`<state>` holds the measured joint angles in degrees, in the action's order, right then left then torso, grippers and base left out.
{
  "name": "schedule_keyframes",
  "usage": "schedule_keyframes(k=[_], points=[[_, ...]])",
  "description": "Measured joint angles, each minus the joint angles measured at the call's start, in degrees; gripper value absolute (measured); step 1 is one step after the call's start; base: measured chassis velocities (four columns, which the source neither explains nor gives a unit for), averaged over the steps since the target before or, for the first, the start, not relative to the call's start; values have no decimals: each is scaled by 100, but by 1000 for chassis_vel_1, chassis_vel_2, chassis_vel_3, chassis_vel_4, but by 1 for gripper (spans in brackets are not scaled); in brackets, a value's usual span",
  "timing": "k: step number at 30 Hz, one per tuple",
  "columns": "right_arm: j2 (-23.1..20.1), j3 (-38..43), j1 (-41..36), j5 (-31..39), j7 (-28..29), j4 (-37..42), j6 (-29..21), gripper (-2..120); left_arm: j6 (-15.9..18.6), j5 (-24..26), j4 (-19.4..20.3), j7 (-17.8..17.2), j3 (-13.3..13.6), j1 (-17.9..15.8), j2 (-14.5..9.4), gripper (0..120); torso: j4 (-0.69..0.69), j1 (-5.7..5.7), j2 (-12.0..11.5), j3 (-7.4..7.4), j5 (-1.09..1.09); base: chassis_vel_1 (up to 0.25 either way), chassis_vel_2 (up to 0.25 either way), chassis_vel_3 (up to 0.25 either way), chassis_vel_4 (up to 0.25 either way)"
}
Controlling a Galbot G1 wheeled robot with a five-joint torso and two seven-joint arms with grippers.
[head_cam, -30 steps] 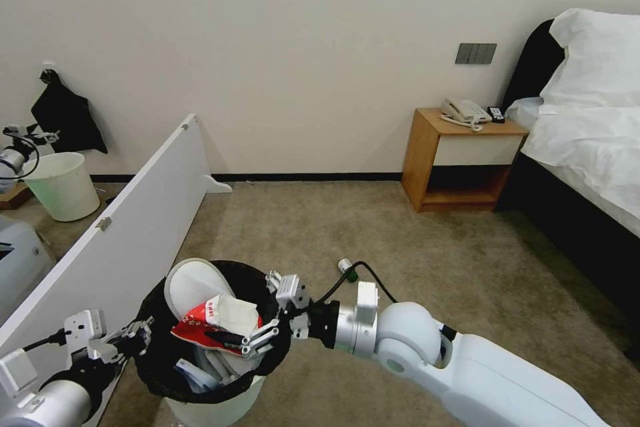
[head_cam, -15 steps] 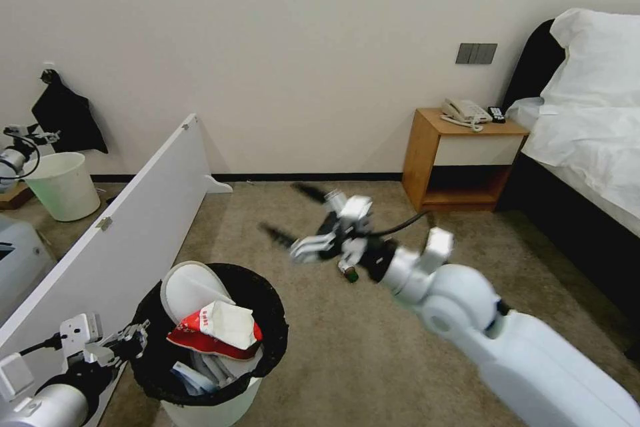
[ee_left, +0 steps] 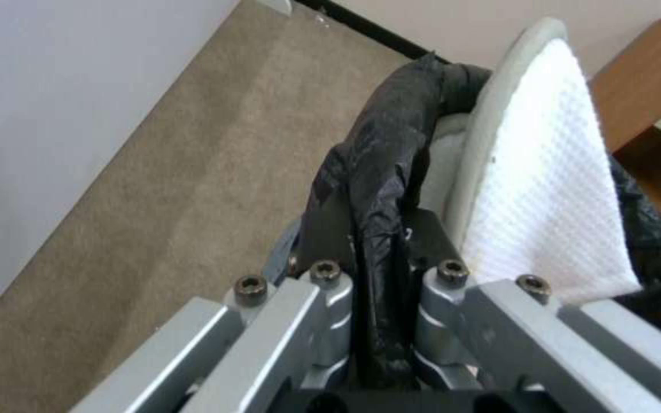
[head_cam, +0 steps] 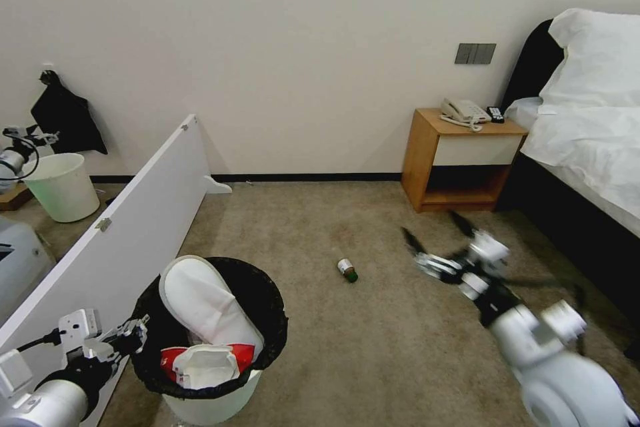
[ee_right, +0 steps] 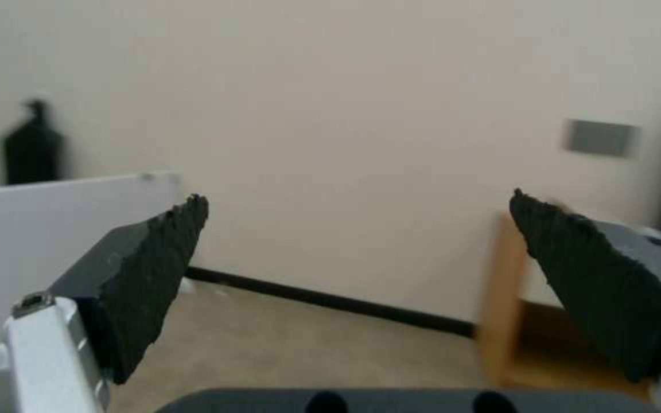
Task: Pick up the trash bin, then pick up the garbage from the floor and place it into the trash bin.
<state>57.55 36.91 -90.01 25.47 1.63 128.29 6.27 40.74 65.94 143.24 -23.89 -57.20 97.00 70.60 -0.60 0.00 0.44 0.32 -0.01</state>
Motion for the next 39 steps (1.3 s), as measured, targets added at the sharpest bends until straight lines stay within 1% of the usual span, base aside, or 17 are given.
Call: schedule_keyframes(k=[1, 2, 3, 4, 5, 6, 7, 9, 10, 11, 15, 17, 23, 29, 39], points=[[183, 210, -223, -48, -77, 37, 1, 100, 0, -1, 0, 0, 0, -4, -3, 5, 0, 0, 0, 0, -1, 0, 0, 0, 0], [592, 547, -544, -251, -233, 67, 43, 100, 0, -4, 0, 4, -10, -5, -3, 5, -1, 0, 0, 0, -1, 0, 0, 0, 0], [592, 547, -544, -251, -233, 67, 43, 100, 0, -4, 0, 4, -10, -5, -3, 5, -1, 0, 0, 0, -1, 0, 0, 0, 0], [933, 731, -723, -502, -309, 78, 98, 100, 0, -5, 0, 9, -17, 5, 0, 5, -2, 0, 0, 0, 1, 0, 0, 0, 0], [1133, 824, -814, -667, -350, 89, 117, 100, 0, -5, -1, 11, -23, 12, 5, 5, -2, 0, 0, 0, 2, 0, 0, 0, 0], [1133, 824, -814, -667, -350, 89, 117, 100, 0, -5, -1, 11, -23, 12, 5, 5, -2, 0, 0, 0, 2, 0, 0, 0, 0], [1465, 936, -935, -913, -404, 106, 150, 100, 0, -5, 0, 16, -29, 22, 11, 5, -3, 0, 0, 0, 0, 0, 0, 0, 0], [1731, 959, -1045, -1073, -505, 112, 197, 100, 0, -5, 0, 16, -30, 28, 20, 5, 0, 0, 0, 0, 0, 0, 0, 0, 0], [1731, 959, -1045, -1073, -505, 112, 197, 100, 0, -5, 0, 16, -30, 28, 20, 5, 0, 0, 0, 0, 0, 0, 0, 0, 0], [1841, 945, -1122, -1152, -602, 112, 222, 100, -1, -6, 0, 16, -19, 48, 29, 5, 0, 0, 0, 0, 0, 0, 0, 0, 0], [1991, 849, -1237, -1251, -765, 62, 277, 100, -1, -54, 0, 15, 24, 101, 69, 5, -1, 0, 1, 0, -1, 0, 0, 0, 0], [2081, 708, -1327, -1454, -896, -63, 386, 100, -1, -95, 0, 11, 60, 138, 108, 5, -1, 0, 0, 1, 0, 0, 0, 0, 0], [2209, 613, -1290, -1795, -1043, -334, 653, 100, -1, -101, 0, -10, -6, 148, 127, 5, -2, 0, 0, 1, 1, 0, 0, 0, 0], [2316, 599, -1236, -1807, -1159, -453, 740, 100, 1, -115, 0, -13, -16, 150, 174, 5, -1, 0, 0, 1, 1, 0, 0, 0, 0], [2357, 582, -1187, -1781, -1308, -570, 781, 100, 2, -143, 0, -19, 14, 125, 228, 5, -1, 0, 0, 1, 1, 0, 0, 0, 0]])
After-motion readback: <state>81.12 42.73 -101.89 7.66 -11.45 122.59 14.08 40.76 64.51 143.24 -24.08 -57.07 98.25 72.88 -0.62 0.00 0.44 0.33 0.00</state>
